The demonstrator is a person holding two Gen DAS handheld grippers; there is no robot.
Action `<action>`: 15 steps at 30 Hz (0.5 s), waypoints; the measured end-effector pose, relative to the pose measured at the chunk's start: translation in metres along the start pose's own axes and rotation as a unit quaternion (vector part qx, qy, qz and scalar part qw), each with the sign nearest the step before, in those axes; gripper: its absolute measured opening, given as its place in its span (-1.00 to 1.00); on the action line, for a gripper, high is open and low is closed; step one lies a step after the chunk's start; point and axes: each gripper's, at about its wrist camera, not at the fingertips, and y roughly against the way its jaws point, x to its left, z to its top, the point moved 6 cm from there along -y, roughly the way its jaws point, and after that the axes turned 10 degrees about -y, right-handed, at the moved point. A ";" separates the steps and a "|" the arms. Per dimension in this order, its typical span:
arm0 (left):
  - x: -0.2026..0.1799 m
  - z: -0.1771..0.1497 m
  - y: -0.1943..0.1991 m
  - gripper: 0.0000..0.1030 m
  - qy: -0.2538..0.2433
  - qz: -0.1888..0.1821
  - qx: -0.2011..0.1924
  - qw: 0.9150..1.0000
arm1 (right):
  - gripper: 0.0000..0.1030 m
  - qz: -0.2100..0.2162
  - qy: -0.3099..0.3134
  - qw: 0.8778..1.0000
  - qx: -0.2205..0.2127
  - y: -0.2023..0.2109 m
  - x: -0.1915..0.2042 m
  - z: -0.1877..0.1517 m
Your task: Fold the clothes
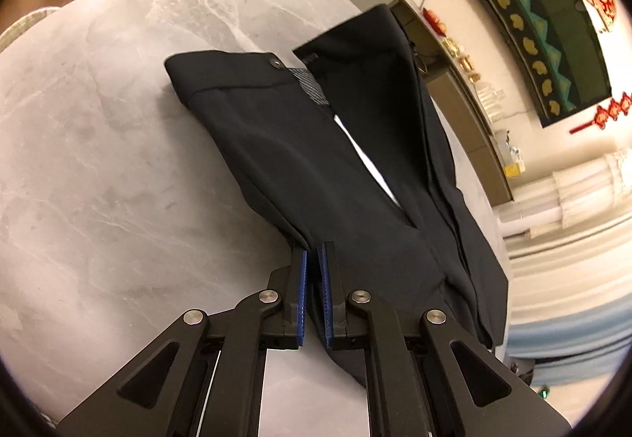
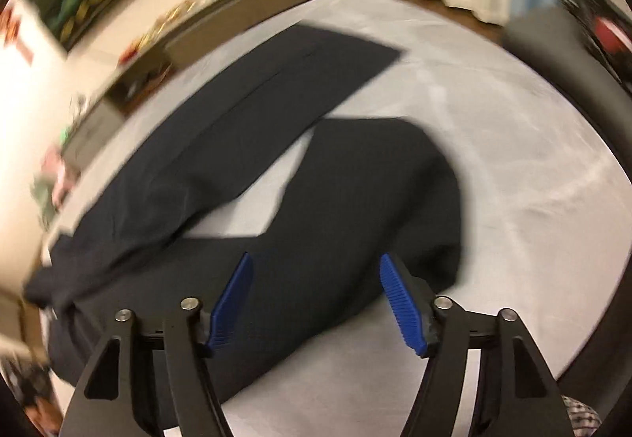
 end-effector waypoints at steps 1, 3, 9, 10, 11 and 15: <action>0.000 0.000 0.006 -0.88 -0.003 0.000 -0.001 1.000 | 0.36 -0.008 0.022 1.000 0.006 -0.010 0.012 -0.001; -0.002 0.000 0.011 -0.87 -0.007 0.003 -0.002 1.000 | 0.36 -0.038 0.055 0.998 0.010 -0.034 0.033 -0.001; -0.007 0.000 0.007 -0.87 -0.021 0.018 0.002 1.000 | -0.95 -0.120 0.112 0.986 -0.024 -0.057 0.051 0.016; -0.006 0.001 0.006 -0.87 -0.020 0.017 0.001 1.000 | -0.95 -0.115 0.116 0.986 -0.026 -0.055 0.053 0.021; -0.006 0.002 0.006 -0.87 -0.020 0.017 0.001 1.000 | -0.95 -0.109 0.112 0.987 -0.037 -0.048 0.054 0.028; 0.001 0.005 0.014 -0.87 -0.008 0.018 -0.012 1.000 | -0.95 -0.032 0.099 0.984 -0.148 0.048 0.060 0.058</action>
